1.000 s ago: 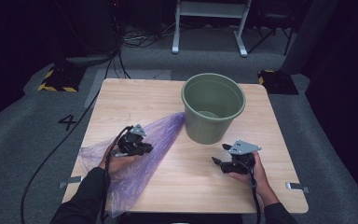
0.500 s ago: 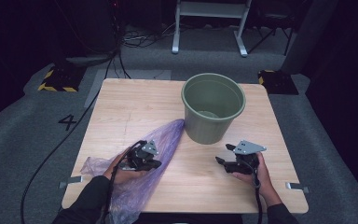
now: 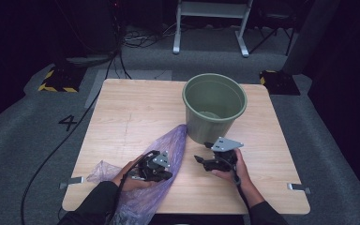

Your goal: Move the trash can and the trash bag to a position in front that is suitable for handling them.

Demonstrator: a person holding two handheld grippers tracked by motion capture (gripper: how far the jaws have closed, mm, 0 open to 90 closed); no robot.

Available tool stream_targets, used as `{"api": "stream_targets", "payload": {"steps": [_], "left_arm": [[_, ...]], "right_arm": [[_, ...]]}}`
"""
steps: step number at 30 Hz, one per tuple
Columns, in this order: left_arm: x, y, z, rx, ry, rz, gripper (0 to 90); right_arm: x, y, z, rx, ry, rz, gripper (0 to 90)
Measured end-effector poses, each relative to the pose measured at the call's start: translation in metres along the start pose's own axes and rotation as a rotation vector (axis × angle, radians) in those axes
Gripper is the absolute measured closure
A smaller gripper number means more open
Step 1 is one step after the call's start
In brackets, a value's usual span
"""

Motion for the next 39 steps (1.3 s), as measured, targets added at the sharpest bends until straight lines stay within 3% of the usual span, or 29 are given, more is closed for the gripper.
{"api": "stream_targets", "payload": {"steps": [5, 9, 13, 16, 19, 24, 25, 27, 30, 33, 35, 39], "left_arm": [[0.004, -0.005, 0.003, 0.025, 0.005, -0.021, 88.8], [0.005, -0.007, 0.004, 0.03, -0.005, -0.027, 87.2], [0.004, -0.007, 0.005, 0.035, -0.014, -0.022, 85.0], [0.002, -0.006, 0.006, 0.04, -0.024, -0.011, 81.7], [-0.002, -0.007, 0.009, 0.04, -0.052, 0.006, 74.2], [-0.026, -0.004, 0.024, -0.003, -0.147, 0.111, 39.9], [-0.032, -0.005, 0.026, -0.002, -0.162, 0.124, 35.5], [-0.051, -0.009, 0.032, -0.006, -0.237, 0.136, 30.6], [-0.081, -0.013, 0.035, -0.035, -0.319, 0.177, 22.1], [-0.106, -0.008, 0.025, -0.051, -0.366, 0.23, 19.9], [-0.117, 0.005, 0.009, -0.092, -0.369, 0.282, 19.7], [-0.118, 0.028, -0.02, -0.18, -0.345, 0.286, 18.9]], "right_arm": [[0.03, 0.02, 0.004, 0.006, 0.047, 0.016, 30.5], [0.047, 0.029, 0.003, 0.036, 0.08, 0.031, 29.0], [0.059, 0.035, -0.001, 0.032, 0.12, 0.021, 30.6], [0.064, 0.04, -0.003, 0.012, 0.142, 0.017, 40.6], [0.063, 0.044, -0.001, -0.011, 0.133, 0.032, 62.0], [0.059, 0.041, -0.003, -0.03, 0.129, 0.026, 83.9], [0.057, 0.039, -0.004, -0.028, 0.127, 0.023, 86.2], [0.053, 0.037, -0.004, -0.034, 0.111, 0.021, 89.6], [0.046, 0.035, -0.005, -0.05, 0.092, 0.02, 90.0], [0.037, 0.031, -0.003, -0.061, 0.06, 0.001, 90.0], [0.031, 0.026, 0.001, -0.066, 0.036, -0.02, 90.0], [0.02, 0.021, 0.007, -0.086, -0.003, -0.026, 90.0]]}}
Point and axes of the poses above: each handheld gripper's, and its own axes: x roughly forward along the jaws, z roughly out of its top, y roughly to its left, the point moved 8 cm from there along x, roughly forward along the jaws, and after that the axes turned 10 degrees about -z, right-handed, at the moved point
